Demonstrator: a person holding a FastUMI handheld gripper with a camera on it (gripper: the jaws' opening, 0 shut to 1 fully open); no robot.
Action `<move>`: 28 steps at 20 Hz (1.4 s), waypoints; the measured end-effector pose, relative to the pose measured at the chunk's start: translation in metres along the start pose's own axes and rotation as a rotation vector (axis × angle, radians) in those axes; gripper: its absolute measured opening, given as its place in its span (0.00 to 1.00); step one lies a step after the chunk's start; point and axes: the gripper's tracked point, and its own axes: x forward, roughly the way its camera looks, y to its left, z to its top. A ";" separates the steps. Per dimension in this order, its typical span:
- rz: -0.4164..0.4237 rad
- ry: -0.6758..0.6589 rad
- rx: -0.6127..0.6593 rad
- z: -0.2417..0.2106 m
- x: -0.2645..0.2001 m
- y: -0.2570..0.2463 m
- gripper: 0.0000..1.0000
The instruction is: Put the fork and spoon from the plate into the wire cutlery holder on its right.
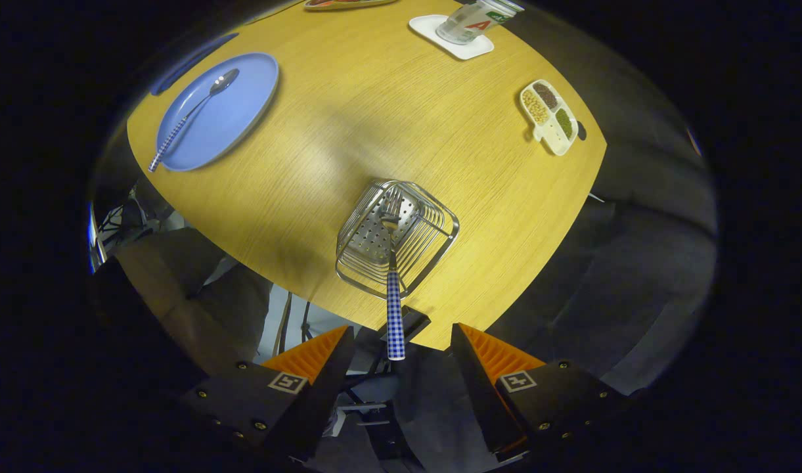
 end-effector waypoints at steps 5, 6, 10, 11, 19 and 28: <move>-0.038 -0.194 0.129 0.013 -0.030 0.009 0.95; -0.023 -0.217 0.147 0.013 -0.034 0.018 0.96; 0.018 -0.352 0.256 0.017 -0.053 0.049 0.96; 0.024 -0.380 0.282 0.018 -0.058 0.054 0.96; 0.087 -0.493 0.274 0.037 -0.071 0.116 0.96; 0.127 -0.669 0.265 0.090 -0.089 0.181 0.96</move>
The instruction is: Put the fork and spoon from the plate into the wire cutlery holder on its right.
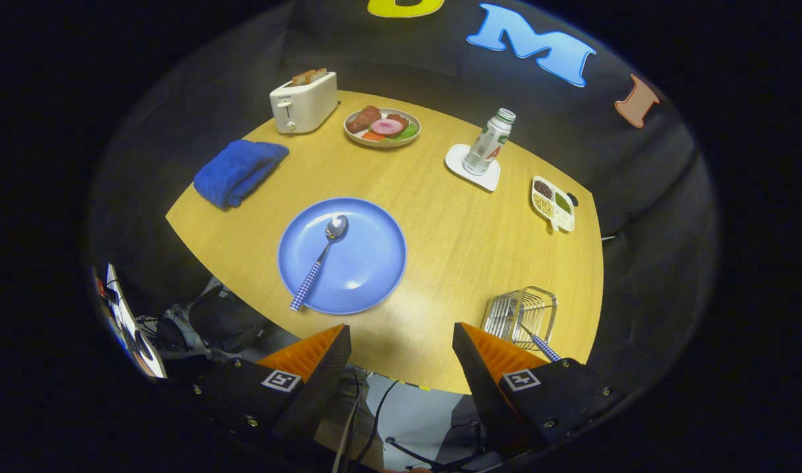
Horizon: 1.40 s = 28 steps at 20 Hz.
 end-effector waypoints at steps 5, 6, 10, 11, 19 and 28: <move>0.008 -0.025 0.011 0.006 0.019 0.042 0.96; 0.018 -0.013 -0.004 0.004 0.024 0.051 0.96; 0.061 0.000 -0.024 0.012 0.040 0.077 0.96; 0.070 0.000 -0.020 0.015 0.043 0.082 0.96; 0.089 0.022 0.054 0.021 0.066 0.101 0.96; 0.105 0.147 0.192 0.000 0.120 0.113 0.96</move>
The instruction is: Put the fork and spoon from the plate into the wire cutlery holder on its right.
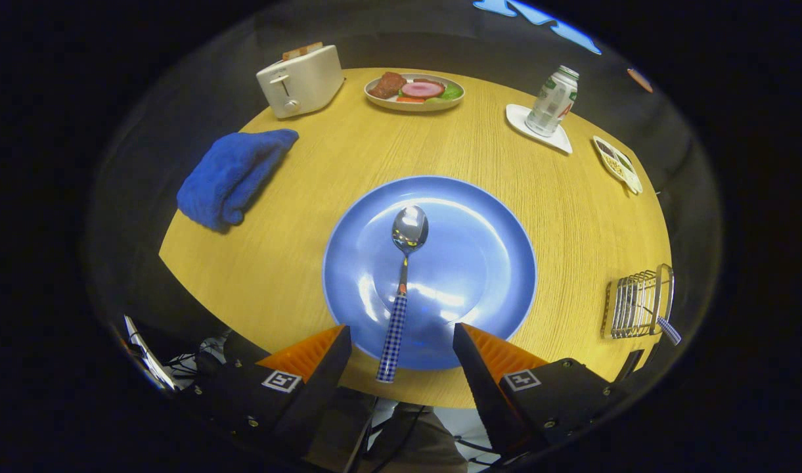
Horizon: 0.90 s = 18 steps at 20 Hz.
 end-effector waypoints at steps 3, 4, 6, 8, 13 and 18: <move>-0.002 0.022 -0.004 0.003 0.002 -0.001 0.96; 0.002 0.015 -0.004 0.006 0.004 0.000 0.96; 0.018 -0.007 -0.006 0.013 0.004 0.000 0.79; 0.007 -0.007 -0.003 0.018 0.003 -0.008 0.62; 0.016 0.112 -0.023 -0.004 0.023 -0.014 0.62; 0.008 0.194 -0.067 -0.007 0.026 -0.021 0.08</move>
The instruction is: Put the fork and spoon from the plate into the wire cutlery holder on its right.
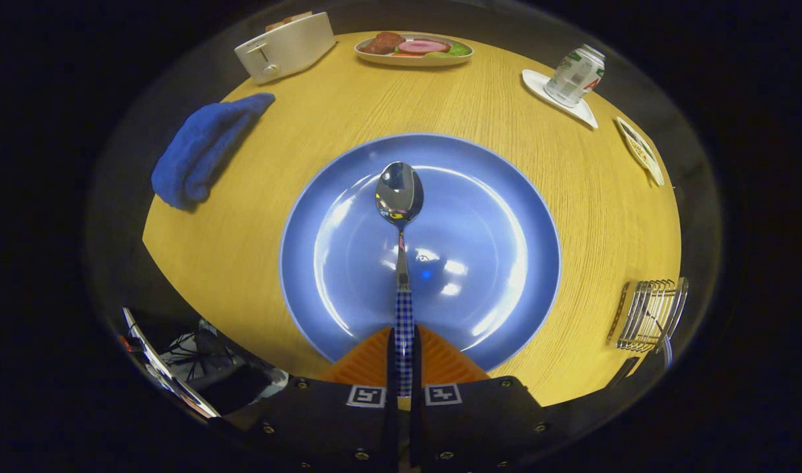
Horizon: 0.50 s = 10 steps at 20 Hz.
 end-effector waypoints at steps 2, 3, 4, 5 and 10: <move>0.005 0.012 -0.032 0.001 0.000 -0.004 0.07; 0.006 0.017 -0.049 0.000 -0.002 -0.005 0.07; -0.001 0.025 -0.063 -0.001 -0.006 -0.008 0.07; -0.005 0.032 -0.077 -0.004 -0.013 -0.010 0.07; -0.019 0.088 -0.154 -0.028 -0.059 -0.036 0.08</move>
